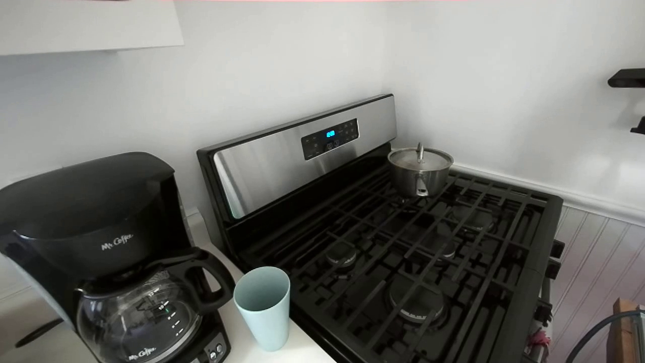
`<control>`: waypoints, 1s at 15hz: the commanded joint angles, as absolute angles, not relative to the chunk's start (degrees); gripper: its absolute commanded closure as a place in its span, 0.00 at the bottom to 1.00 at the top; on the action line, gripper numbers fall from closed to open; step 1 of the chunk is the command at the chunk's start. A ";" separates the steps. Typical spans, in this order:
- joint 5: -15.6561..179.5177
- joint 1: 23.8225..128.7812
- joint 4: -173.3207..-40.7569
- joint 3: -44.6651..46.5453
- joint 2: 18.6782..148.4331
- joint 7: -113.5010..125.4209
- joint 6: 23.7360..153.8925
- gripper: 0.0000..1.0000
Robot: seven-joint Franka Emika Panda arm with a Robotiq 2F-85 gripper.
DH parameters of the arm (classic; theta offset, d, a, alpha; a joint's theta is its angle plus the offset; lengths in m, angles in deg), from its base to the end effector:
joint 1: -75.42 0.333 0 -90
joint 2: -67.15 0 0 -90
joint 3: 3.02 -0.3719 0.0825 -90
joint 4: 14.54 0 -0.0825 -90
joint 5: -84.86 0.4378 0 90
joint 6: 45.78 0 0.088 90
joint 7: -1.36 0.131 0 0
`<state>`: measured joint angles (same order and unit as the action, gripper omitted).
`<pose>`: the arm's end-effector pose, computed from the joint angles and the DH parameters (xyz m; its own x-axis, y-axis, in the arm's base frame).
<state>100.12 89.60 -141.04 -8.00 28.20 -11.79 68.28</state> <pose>0.3692 0.1645 0.6977 0.7838 0.4038 0.4719 0.5048 -0.8568 -0.1053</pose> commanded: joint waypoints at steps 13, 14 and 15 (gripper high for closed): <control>115.93 106.51 -128.82 -0.25 39.80 -52.22 80.72 0.00; 118.33 107.09 -128.12 0.01 40.68 -55.44 80.29 0.00; 120.89 107.54 -127.33 0.07 41.70 -58.68 79.52 0.00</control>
<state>114.34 105.26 -130.91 -1.22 38.10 -49.99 80.24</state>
